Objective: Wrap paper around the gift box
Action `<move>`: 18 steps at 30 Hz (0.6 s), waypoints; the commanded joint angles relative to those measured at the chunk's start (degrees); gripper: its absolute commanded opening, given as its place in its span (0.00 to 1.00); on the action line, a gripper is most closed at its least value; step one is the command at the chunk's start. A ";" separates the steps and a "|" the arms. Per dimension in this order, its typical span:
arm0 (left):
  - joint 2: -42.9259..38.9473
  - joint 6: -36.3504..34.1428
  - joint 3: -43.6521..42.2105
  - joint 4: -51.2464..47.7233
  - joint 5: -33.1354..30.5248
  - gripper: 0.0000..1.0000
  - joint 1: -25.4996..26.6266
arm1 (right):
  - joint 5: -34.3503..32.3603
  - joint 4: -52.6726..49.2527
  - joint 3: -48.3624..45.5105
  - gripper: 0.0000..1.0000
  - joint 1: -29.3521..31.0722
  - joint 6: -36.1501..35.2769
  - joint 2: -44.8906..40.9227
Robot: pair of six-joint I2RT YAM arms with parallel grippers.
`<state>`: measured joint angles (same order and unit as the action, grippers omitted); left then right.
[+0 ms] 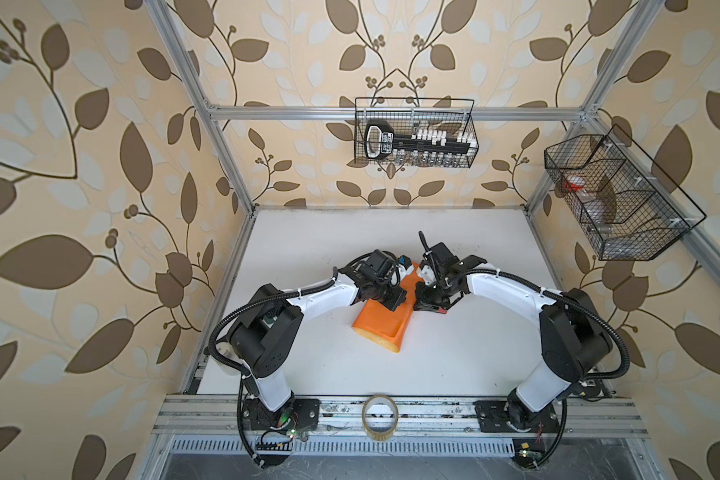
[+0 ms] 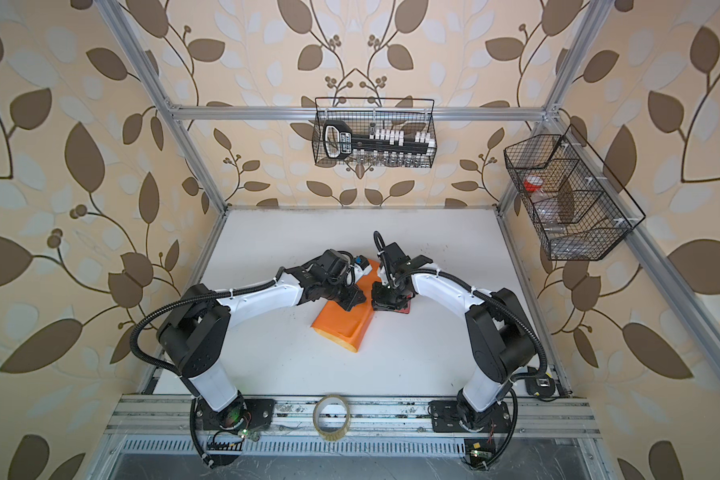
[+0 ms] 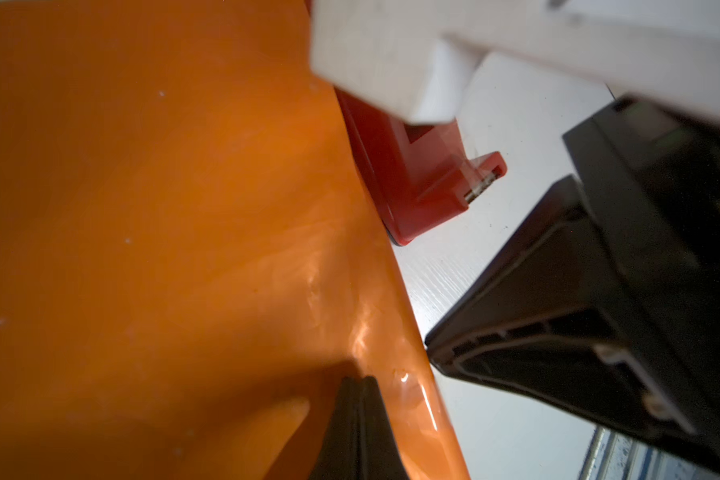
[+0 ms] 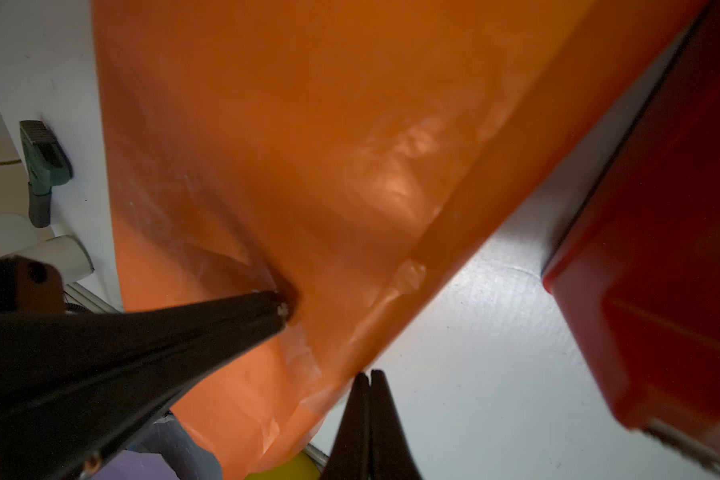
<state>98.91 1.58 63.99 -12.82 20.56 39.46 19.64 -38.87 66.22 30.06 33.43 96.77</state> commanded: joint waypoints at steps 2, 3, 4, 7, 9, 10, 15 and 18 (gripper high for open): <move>1.98 -1.16 -2.11 -3.75 -4.19 0.00 0.53 | -0.21 0.54 -0.40 0.00 0.98 0.61 0.96; 2.25 -1.15 -2.24 -3.38 -4.21 0.00 0.53 | -0.48 -0.11 -0.27 0.00 0.96 0.24 0.95; 2.33 -1.06 -2.35 -3.06 -4.16 0.00 0.57 | -1.00 -0.95 0.08 0.00 0.98 0.08 0.96; 2.39 -0.98 -1.73 -3.70 -4.21 0.00 0.79 | -1.95 -3.08 0.26 0.00 0.99 0.24 -0.77; 2.30 -1.32 -1.71 -3.72 -4.24 0.00 0.79 | -2.72 -4.40 -0.20 0.00 0.95 0.16 -2.55; 2.42 -1.40 -1.95 -3.35 -4.38 0.00 0.79 | -3.31 -5.14 -0.23 0.00 0.96 -0.08 -3.12; 2.16 -1.23 -1.59 -3.95 -4.16 0.00 0.88 | -2.50 -5.50 0.29 0.00 1.60 0.72 -4.53; 2.68 -1.32 -1.80 -2.98 -4.38 0.00 0.97 | -1.32 -4.14 0.88 0.00 2.28 1.15 -3.44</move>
<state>98.91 1.45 63.99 -12.69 20.43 39.79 17.61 -42.63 66.24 31.44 33.71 93.03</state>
